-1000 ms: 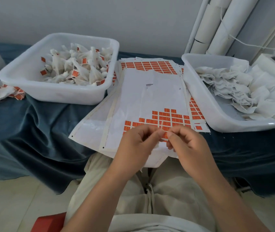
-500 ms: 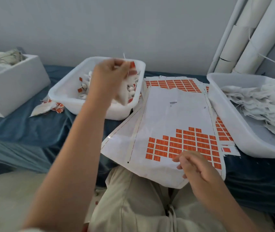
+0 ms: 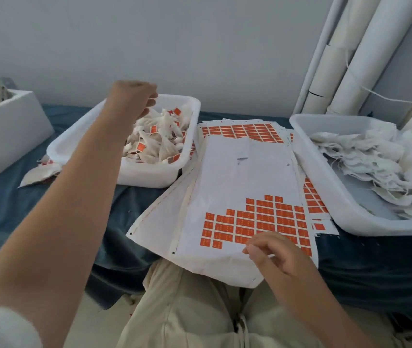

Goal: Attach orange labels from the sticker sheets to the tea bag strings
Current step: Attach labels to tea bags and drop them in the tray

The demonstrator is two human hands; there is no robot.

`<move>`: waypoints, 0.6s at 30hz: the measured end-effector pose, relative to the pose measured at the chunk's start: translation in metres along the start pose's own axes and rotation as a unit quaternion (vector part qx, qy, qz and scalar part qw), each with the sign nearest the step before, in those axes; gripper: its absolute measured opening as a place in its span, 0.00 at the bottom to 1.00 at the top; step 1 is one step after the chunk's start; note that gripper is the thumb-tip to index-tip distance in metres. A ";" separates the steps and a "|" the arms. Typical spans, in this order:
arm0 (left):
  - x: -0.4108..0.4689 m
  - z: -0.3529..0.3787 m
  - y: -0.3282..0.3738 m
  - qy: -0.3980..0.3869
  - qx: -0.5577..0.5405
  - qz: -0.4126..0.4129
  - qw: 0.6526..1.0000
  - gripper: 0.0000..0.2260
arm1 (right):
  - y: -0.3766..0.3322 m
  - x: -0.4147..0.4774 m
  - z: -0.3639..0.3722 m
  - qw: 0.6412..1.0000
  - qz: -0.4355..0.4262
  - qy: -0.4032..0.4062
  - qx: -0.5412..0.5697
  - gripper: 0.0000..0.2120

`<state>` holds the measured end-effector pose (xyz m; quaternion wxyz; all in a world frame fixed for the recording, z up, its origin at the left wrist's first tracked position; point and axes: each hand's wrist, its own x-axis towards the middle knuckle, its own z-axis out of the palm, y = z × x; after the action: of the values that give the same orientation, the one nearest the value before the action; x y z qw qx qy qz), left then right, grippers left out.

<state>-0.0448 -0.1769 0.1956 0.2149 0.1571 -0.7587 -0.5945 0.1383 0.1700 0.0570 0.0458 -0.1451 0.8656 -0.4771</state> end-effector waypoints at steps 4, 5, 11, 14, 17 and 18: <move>-0.088 0.013 -0.024 -0.034 0.027 0.073 0.996 0.09 | -0.002 0.001 -0.012 0.997 -0.016 0.069 0.040 0.16; -0.114 0.019 -0.032 -0.056 0.025 0.078 0.995 0.10 | -0.003 0.001 -0.017 0.994 -0.020 0.094 0.047 0.17; -0.222 0.060 -0.085 -0.154 0.098 0.052 0.982 0.17 | -0.002 0.010 -0.080 0.948 -0.052 0.313 -0.012 0.12; -0.238 0.073 -0.107 -0.183 0.133 0.054 0.972 0.16 | 0.016 0.034 -0.137 0.934 0.014 0.343 -0.100 0.07; -0.241 0.078 -0.120 -0.192 0.119 0.046 0.973 0.11 | 0.045 0.073 -0.193 0.935 0.132 0.233 -0.231 0.10; -0.241 0.079 -0.122 -0.190 0.114 0.048 0.974 0.10 | 0.053 0.085 -0.208 0.921 0.181 0.184 -0.292 0.12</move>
<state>0.1197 -0.0210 0.0281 0.0760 0.0281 -0.8549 -0.5124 0.0006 0.3402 0.1298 -0.0731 0.0970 0.9712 -0.2048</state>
